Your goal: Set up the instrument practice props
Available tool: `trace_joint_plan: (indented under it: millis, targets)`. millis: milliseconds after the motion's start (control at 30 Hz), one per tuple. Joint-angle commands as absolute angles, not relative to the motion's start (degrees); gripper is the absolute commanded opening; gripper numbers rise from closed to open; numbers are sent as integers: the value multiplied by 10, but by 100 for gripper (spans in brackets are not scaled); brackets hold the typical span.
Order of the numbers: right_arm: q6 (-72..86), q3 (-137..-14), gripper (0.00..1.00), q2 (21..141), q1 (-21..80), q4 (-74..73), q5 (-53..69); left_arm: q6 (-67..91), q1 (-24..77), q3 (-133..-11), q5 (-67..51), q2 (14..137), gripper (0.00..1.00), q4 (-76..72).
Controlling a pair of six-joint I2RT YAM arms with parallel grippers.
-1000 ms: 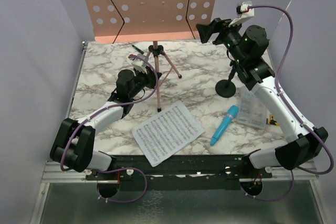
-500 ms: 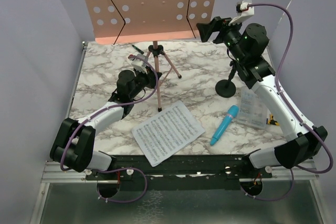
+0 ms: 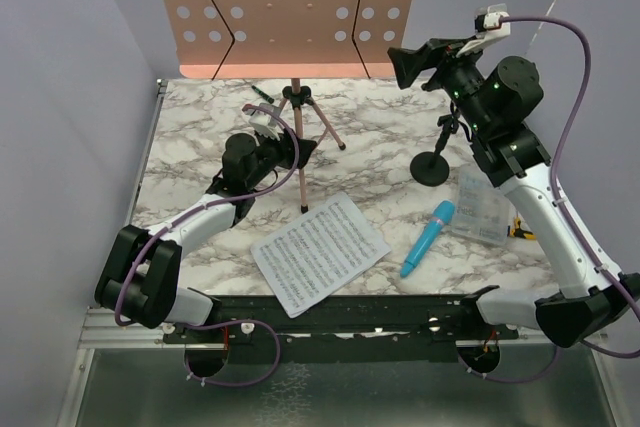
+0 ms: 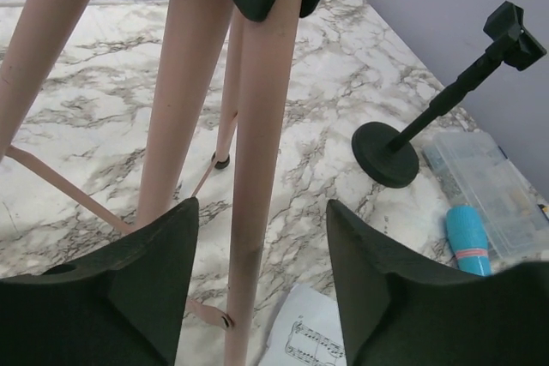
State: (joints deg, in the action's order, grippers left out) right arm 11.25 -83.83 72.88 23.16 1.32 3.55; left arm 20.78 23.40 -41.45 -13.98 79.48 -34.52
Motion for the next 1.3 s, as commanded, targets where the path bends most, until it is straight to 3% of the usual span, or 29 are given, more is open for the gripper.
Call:
trace_joint_plan:
  millis: [0, 233, 267, 300, 800, 1267]
  targets:
    - [95, -823, 100, 713, 229, -20, 46, 236, 236, -425, -154, 780, 68, -352]
    - [97, -795, 100, 681, 229, -41, 51, 266, 236, -415, -136, 745, 86, -349]
    - [99, -790, 100, 675, 229, -45, 54, 271, 236, -411, -122, 737, 97, -345]
    - [101, -785, 100, 666, 229, -50, 57, 278, 236, -406, -107, 732, 99, -344]
    - [173, -612, 100, 521, 229, -125, 113, 301, 234, -285, 8, 572, 99, -252]
    - [303, -409, 100, 433, 229, -136, 144, 473, 233, -187, 63, 368, 99, -21]
